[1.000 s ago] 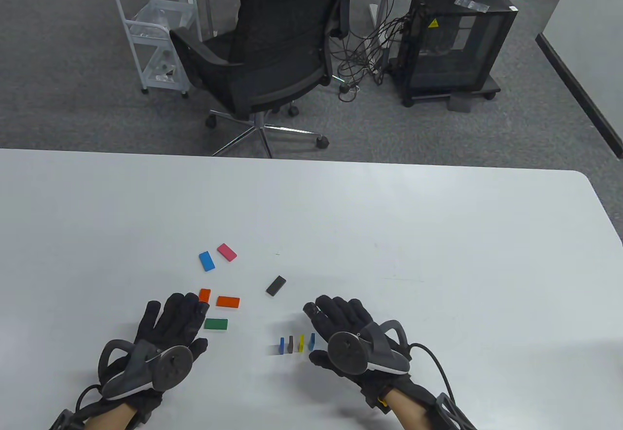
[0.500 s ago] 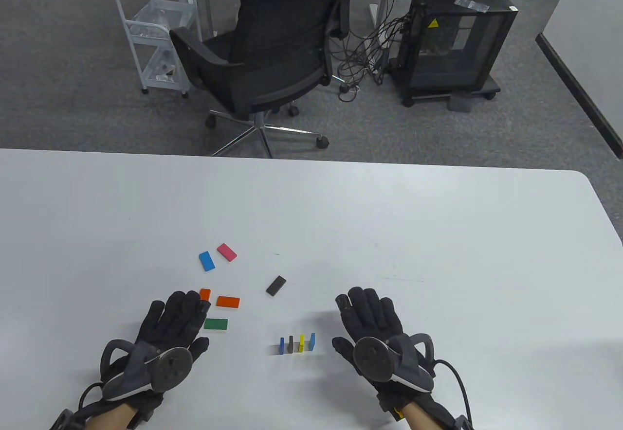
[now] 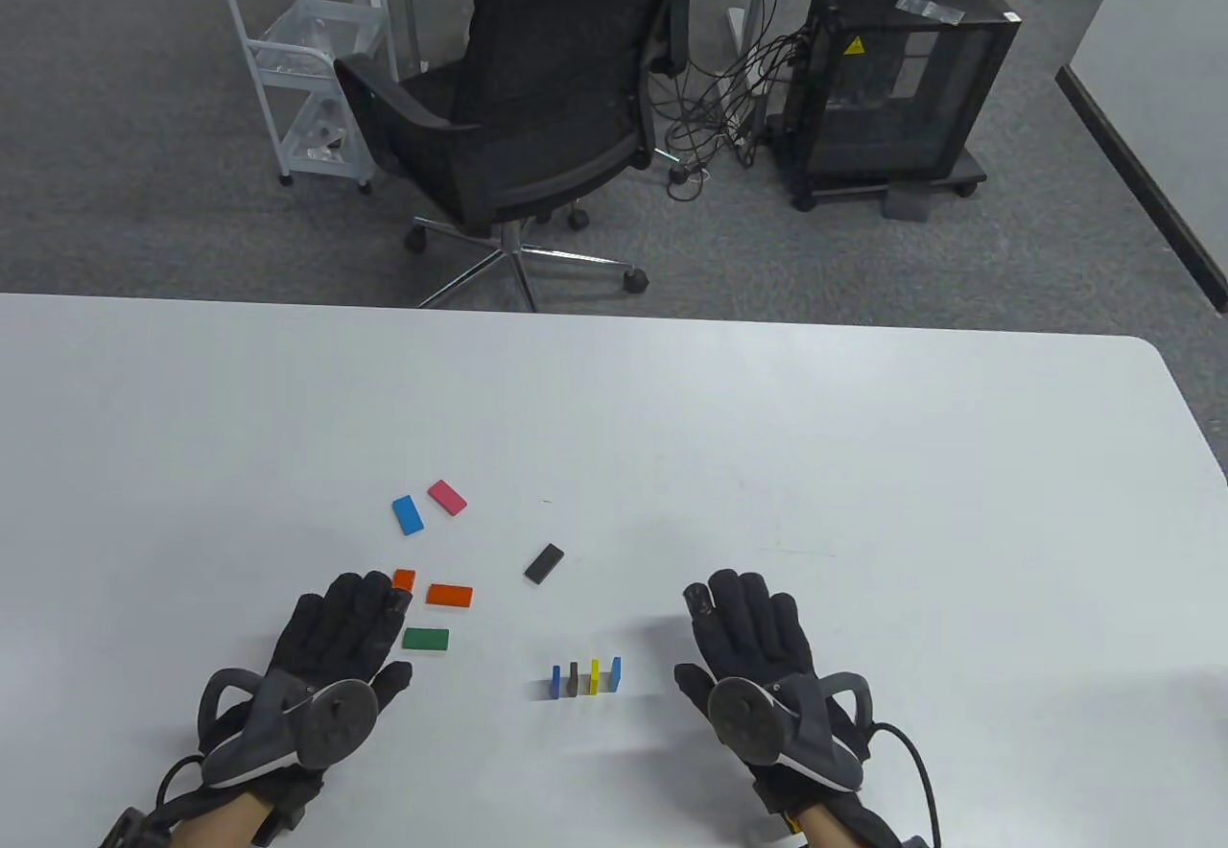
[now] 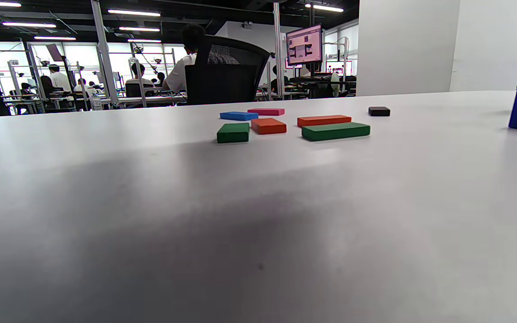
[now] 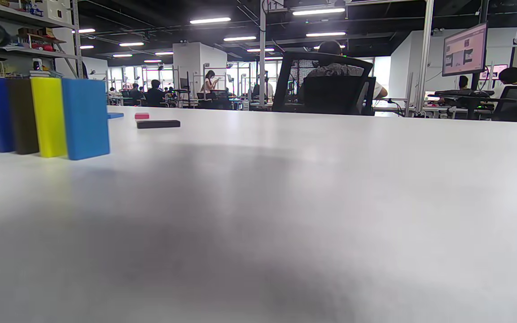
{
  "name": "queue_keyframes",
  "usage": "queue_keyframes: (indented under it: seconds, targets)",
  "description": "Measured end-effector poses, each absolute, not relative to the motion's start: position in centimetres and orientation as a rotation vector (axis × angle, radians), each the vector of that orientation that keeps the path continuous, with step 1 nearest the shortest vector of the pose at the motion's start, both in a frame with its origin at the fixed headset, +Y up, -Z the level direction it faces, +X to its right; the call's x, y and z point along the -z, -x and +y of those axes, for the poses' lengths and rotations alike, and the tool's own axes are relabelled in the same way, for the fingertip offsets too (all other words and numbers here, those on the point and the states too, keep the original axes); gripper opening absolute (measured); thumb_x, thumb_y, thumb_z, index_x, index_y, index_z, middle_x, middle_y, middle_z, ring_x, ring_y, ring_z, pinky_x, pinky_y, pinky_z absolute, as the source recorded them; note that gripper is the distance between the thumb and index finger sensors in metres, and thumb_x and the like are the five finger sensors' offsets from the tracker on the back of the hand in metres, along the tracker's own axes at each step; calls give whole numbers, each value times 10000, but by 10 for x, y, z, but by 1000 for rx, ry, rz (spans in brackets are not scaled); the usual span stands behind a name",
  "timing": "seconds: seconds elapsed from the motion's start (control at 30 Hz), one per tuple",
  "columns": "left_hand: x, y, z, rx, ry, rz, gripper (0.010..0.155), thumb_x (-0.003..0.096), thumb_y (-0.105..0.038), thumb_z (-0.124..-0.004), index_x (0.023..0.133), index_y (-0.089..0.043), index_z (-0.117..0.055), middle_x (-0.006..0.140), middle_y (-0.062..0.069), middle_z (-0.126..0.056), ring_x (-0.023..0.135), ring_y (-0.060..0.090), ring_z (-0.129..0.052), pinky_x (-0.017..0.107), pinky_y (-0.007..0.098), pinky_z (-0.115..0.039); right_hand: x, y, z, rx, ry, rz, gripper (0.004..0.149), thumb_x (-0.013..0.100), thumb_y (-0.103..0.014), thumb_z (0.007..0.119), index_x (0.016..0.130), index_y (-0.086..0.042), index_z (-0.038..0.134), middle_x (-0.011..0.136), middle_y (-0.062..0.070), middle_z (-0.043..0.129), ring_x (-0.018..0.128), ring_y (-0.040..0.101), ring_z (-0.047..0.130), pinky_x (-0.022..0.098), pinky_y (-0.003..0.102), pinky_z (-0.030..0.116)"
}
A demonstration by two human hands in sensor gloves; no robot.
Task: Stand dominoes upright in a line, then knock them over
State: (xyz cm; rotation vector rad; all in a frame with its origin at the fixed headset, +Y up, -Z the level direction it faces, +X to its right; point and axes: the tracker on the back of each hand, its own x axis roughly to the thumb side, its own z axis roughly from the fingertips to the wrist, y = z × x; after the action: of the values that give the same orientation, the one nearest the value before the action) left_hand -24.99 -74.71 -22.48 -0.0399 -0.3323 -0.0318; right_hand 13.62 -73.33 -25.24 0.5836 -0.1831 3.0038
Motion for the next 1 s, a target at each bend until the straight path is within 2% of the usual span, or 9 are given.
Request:
queue_keyframes:
  seconds: [0.3, 0.53, 0.8, 1.0]
  targets:
    - [231, 243, -747, 35, 78, -336, 685, 695, -527, -385, 1275, -171, -299, 1349, 113, -291, 1219, 400, -249, 886, 539, -227, 252, -134, -737, -2999, -588, -163, 671, 581, -481, 456, 1177, -187, 362, 1204, 119, 248, 1117, 374, 303, 815, 505, 232]
    - [250, 226, -739, 72, 104, -376, 684, 695, -530, -396, 1275, -180, -310, 1351, 112, -290, 1222, 398, -247, 886, 552, -221, 252, -134, -736, -2992, -567, -134, 666, 582, -477, 450, 1177, -188, 372, 1205, 118, 252, 1118, 372, 301, 814, 506, 232]
    - [297, 195, -719, 57, 162, -424, 677, 681, -532, -524, 1260, -230, -346, 1348, 68, -309, 1233, 359, -272, 893, 561, -235, 252, -134, -736, -2985, -568, -138, 668, 582, -476, 449, 1177, -182, 377, 1204, 121, 255, 1116, 377, 304, 813, 508, 233]
    - [339, 170, -723, 89, 265, -416, 650, 668, -518, -608, 1237, -257, -435, 1335, 36, -410, 1232, 333, -373, 898, 563, -282, 251, -134, -737, -2973, -577, -132, 673, 582, -483, 455, 1179, -180, 380, 1205, 123, 254, 1117, 379, 301, 813, 510, 232]
